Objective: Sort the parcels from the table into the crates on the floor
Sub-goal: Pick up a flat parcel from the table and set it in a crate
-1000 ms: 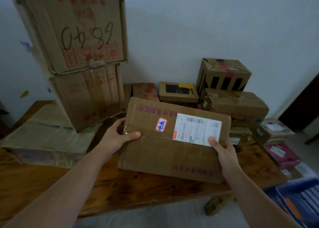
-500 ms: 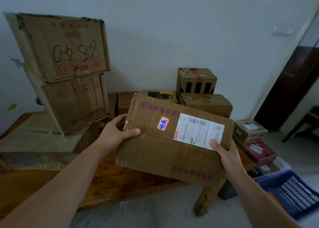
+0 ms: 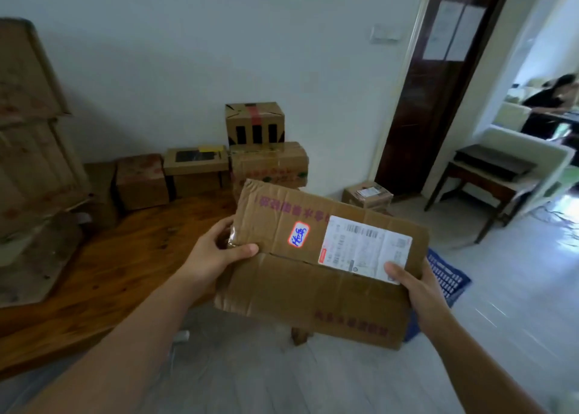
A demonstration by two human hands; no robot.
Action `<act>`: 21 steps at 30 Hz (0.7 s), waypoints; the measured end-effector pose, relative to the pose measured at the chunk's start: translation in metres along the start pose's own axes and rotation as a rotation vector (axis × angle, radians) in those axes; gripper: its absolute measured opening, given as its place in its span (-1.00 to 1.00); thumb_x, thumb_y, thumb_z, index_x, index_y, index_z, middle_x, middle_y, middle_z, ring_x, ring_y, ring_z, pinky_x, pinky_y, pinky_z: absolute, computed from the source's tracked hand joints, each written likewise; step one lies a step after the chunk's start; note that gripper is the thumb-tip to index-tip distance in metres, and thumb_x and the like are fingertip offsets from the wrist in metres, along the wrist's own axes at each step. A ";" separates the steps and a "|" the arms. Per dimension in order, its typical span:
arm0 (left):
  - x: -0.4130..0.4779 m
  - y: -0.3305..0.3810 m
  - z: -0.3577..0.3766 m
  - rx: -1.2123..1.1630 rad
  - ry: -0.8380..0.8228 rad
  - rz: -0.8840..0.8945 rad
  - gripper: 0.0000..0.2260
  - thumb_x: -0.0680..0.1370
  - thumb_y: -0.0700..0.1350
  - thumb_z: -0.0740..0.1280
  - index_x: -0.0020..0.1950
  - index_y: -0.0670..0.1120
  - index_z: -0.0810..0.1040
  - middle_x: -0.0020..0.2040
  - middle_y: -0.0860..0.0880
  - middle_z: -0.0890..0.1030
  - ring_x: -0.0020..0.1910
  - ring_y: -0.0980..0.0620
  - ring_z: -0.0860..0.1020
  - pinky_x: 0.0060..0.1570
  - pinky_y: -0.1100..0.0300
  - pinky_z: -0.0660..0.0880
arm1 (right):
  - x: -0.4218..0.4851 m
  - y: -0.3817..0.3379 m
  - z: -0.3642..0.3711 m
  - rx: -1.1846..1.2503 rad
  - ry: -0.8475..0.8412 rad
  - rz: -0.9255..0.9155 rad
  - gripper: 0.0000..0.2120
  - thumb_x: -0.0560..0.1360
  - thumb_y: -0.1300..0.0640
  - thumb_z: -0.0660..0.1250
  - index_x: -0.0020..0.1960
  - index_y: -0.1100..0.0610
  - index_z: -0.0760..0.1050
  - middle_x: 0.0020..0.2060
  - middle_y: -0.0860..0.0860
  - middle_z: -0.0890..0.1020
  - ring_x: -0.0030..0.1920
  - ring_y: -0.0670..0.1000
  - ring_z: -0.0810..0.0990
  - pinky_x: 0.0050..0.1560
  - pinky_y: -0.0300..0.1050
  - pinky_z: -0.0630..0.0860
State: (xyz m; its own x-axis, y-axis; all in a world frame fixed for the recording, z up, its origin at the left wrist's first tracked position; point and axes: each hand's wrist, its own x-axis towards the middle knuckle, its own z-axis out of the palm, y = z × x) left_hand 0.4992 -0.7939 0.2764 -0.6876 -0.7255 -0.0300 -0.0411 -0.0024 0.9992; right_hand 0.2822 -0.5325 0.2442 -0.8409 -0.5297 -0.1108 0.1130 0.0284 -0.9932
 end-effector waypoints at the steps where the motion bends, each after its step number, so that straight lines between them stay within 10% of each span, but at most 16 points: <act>1: 0.000 -0.002 0.013 -0.004 -0.020 -0.008 -0.34 0.07 0.02 0.63 0.07 0.27 0.42 0.08 0.14 0.51 0.04 0.09 0.53 -0.02 0.11 0.52 | -0.003 0.001 -0.013 -0.002 0.023 0.008 -0.24 0.15 -0.06 0.51 0.32 -0.12 0.37 0.09 -0.04 0.63 0.06 0.04 0.62 0.05 0.13 0.56; 9: 0.025 -0.005 0.084 0.008 -0.125 -0.016 -0.31 0.13 -0.05 0.64 0.18 0.16 0.44 0.18 0.02 0.53 0.13 -0.01 0.53 0.16 -0.03 0.48 | 0.003 0.003 -0.078 0.008 0.116 -0.019 -0.29 0.23 0.03 0.48 0.36 0.02 0.38 0.14 0.07 0.62 0.12 0.16 0.61 0.15 0.27 0.52; 15: 0.075 -0.018 0.135 -0.026 -0.156 -0.005 -0.43 0.29 -0.15 0.55 0.21 0.13 0.40 0.04 0.15 0.53 -0.09 0.24 0.56 -0.25 0.34 0.50 | 0.049 0.005 -0.110 -0.004 0.168 -0.025 -0.30 0.21 0.00 0.49 0.33 0.02 0.41 0.12 0.07 0.63 0.11 0.16 0.61 0.15 0.28 0.52; 21: 0.163 -0.023 0.184 -0.006 -0.173 -0.011 -0.46 0.31 -0.14 0.55 0.15 0.18 0.39 0.00 0.20 0.52 -0.11 0.30 0.52 -0.23 0.38 0.47 | 0.132 -0.007 -0.134 0.013 0.203 -0.024 -0.28 0.21 0.00 0.50 0.33 0.02 0.39 0.11 0.05 0.64 0.09 0.14 0.63 0.13 0.26 0.54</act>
State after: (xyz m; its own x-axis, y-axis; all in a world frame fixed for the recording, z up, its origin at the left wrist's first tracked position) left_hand 0.2544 -0.7857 0.2431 -0.8019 -0.5957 -0.0446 -0.0454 -0.0137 0.9989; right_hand 0.1000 -0.4891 0.2314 -0.9327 -0.3481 -0.0939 0.0980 0.0060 -0.9952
